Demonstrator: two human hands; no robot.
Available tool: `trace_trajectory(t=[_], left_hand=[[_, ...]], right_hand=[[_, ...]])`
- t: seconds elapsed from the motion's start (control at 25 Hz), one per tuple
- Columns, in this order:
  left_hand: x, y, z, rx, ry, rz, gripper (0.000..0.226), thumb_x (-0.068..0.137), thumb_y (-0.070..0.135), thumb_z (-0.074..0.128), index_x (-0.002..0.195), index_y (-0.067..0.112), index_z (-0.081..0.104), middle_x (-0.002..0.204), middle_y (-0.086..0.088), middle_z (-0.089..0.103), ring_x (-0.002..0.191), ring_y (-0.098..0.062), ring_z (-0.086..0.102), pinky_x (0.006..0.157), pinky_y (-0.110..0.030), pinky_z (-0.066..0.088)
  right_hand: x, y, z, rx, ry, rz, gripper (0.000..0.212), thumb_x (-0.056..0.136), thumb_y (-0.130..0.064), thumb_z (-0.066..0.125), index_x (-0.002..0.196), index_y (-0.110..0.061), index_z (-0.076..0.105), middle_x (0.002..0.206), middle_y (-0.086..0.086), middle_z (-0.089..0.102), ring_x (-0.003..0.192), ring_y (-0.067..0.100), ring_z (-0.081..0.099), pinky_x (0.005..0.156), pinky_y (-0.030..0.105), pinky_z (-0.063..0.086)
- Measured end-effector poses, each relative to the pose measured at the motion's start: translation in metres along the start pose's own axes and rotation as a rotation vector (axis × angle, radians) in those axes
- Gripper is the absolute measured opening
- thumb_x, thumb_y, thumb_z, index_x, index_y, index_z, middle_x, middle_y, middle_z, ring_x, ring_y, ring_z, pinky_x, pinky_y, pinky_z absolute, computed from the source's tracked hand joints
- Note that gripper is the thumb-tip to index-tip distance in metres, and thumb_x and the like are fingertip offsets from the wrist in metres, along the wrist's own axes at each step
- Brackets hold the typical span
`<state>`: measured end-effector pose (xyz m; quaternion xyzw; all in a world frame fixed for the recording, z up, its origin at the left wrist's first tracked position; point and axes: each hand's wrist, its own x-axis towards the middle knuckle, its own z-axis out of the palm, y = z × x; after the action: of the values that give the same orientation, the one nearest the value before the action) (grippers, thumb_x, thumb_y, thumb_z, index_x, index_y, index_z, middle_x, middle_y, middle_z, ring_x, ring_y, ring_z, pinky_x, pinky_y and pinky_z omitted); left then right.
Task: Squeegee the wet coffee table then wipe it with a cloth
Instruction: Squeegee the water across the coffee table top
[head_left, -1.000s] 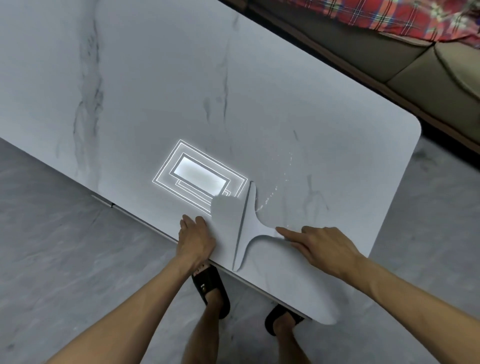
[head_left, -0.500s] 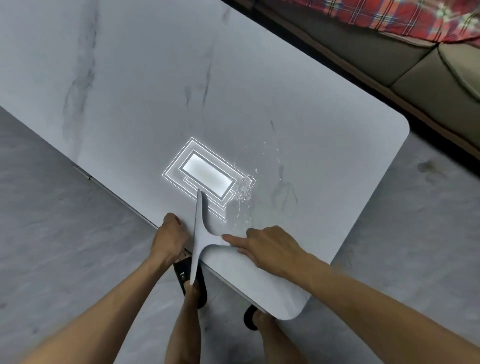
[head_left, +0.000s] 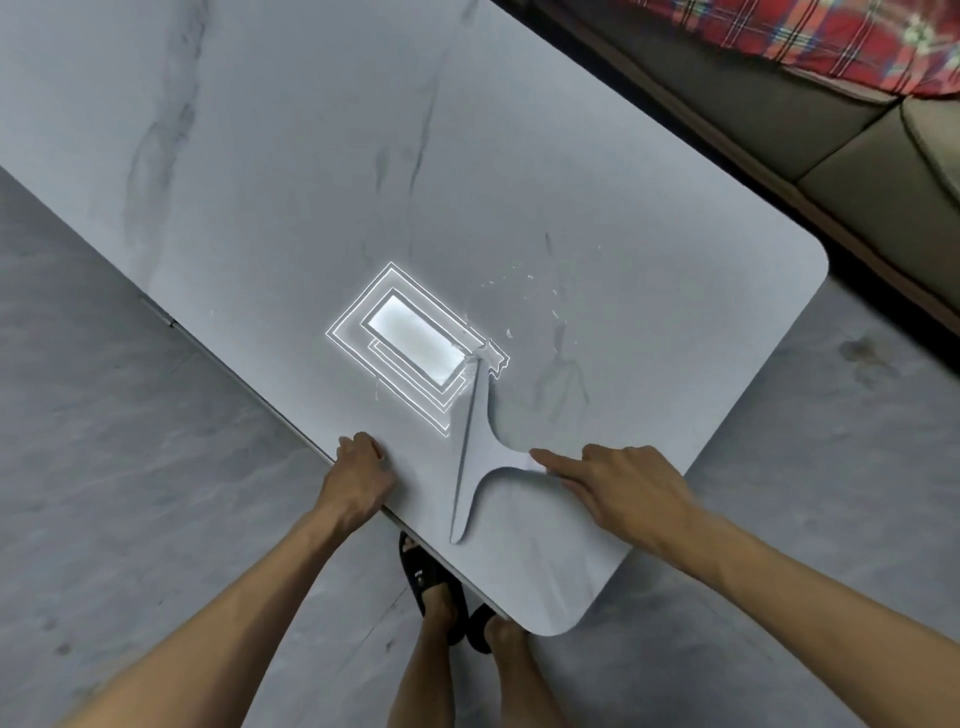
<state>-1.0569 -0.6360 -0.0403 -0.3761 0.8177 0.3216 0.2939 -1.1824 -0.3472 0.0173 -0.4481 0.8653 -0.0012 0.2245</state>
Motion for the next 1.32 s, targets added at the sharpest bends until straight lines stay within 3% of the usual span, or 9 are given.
trace_trajectory(t=[0.16, 0.28, 0.52, 0.76, 0.92, 1.08, 1.16, 1.24, 1.32], left_hand=[[-0.003, 0.006, -0.010, -0.049, 0.058, -0.029, 0.007, 0.086, 0.010, 0.040, 0.092, 0.013, 0.042, 0.079, -0.004, 0.050, 0.078, -0.029, 0.054, 0.054, -0.032, 0.030], [-0.002, 0.009, -0.024, -0.101, 0.152, -0.048, 0.009, 0.087, 0.013, 0.037, 0.094, 0.016, 0.041, 0.075, -0.005, 0.054, 0.066, -0.023, 0.053, 0.050, -0.030, 0.033], [0.018, 0.002, -0.045, -0.129, 0.165, -0.048, 0.009, 0.087, 0.011, 0.045, 0.094, 0.015, 0.042, 0.074, 0.002, 0.051, 0.065, -0.016, 0.050, 0.049, -0.028, 0.034], [0.027, -0.016, -0.064, -0.218, 0.305, -0.104, 0.025, 0.076, 0.000, 0.046, 0.095, 0.015, 0.039, 0.077, -0.002, 0.051, 0.074, -0.028, 0.052, 0.061, -0.033, 0.039], [0.034, -0.023, -0.072, -0.215, 0.207, -0.092, 0.028, 0.078, 0.000, 0.051, 0.098, 0.013, 0.038, 0.077, -0.002, 0.050, 0.067, -0.018, 0.049, 0.050, -0.029, 0.035], [0.037, -0.018, -0.064, -0.162, 0.119, -0.050, 0.015, 0.081, 0.006, 0.045, 0.092, 0.014, 0.038, 0.077, -0.006, 0.054, 0.066, -0.022, 0.051, 0.047, -0.029, 0.032], [0.036, -0.009, -0.057, -0.111, 0.061, -0.019, 0.016, 0.080, 0.006, 0.045, 0.089, 0.018, 0.039, 0.086, -0.009, 0.056, 0.068, -0.021, 0.050, 0.049, -0.028, 0.031], [0.036, 0.003, -0.048, -0.074, -0.013, 0.028, 0.021, 0.079, 0.005, 0.048, 0.079, 0.023, 0.037, 0.109, -0.016, 0.055, 0.071, -0.018, 0.050, 0.051, -0.026, 0.029], [0.037, 0.014, -0.039, -0.042, -0.077, 0.061, 0.023, 0.080, 0.005, 0.049, 0.075, 0.022, 0.035, 0.133, -0.024, 0.043, 0.087, -0.027, 0.056, 0.051, -0.026, 0.029]], right_hand=[[-0.007, 0.005, -0.026, -0.021, -0.010, 0.039, 0.041, 0.099, -0.051, 0.024, 0.139, -0.054, 0.032, 0.074, -0.007, 0.057, 0.056, 0.021, 0.057, 0.050, 0.029, 0.031], [0.031, -0.017, -0.045, 0.074, -0.048, -0.036, 0.039, 0.100, -0.048, 0.028, 0.139, -0.054, 0.030, 0.088, -0.005, 0.061, 0.069, 0.024, 0.061, 0.055, 0.030, 0.031], [0.106, -0.069, -0.045, 0.065, -0.085, -0.183, 0.040, 0.102, -0.042, 0.031, 0.141, -0.050, 0.033, 0.096, 0.003, 0.060, 0.079, 0.027, 0.060, 0.059, 0.030, 0.031], [0.136, -0.105, -0.039, 0.055, -0.120, -0.298, 0.041, 0.103, -0.038, 0.034, 0.142, -0.047, 0.035, 0.098, 0.007, 0.061, 0.073, 0.028, 0.056, 0.060, 0.033, 0.028], [0.156, -0.114, -0.032, 0.059, -0.102, -0.262, 0.041, 0.103, -0.036, 0.033, 0.142, -0.046, 0.035, 0.101, 0.006, 0.063, 0.081, 0.029, 0.061, 0.061, 0.032, 0.031], [0.132, -0.077, -0.025, 0.076, -0.029, -0.122, 0.039, 0.102, -0.038, 0.034, 0.139, -0.052, 0.034, 0.089, 0.002, 0.060, 0.072, 0.028, 0.061, 0.057, 0.030, 0.031], [0.104, -0.049, -0.022, 0.112, -0.019, -0.008, 0.038, 0.102, -0.044, 0.029, 0.138, -0.054, 0.032, 0.086, -0.001, 0.058, 0.071, 0.027, 0.061, 0.056, 0.031, 0.031], [0.072, -0.023, -0.018, 0.121, -0.017, 0.102, 0.040, 0.101, -0.049, 0.024, 0.140, -0.055, 0.028, 0.085, -0.005, 0.057, 0.072, 0.024, 0.061, 0.057, 0.030, 0.033], [0.042, -0.006, -0.016, 0.108, -0.021, 0.192, 0.042, 0.100, -0.051, 0.022, 0.142, -0.056, 0.026, 0.083, -0.008, 0.055, 0.071, 0.020, 0.060, 0.058, 0.029, 0.034]])
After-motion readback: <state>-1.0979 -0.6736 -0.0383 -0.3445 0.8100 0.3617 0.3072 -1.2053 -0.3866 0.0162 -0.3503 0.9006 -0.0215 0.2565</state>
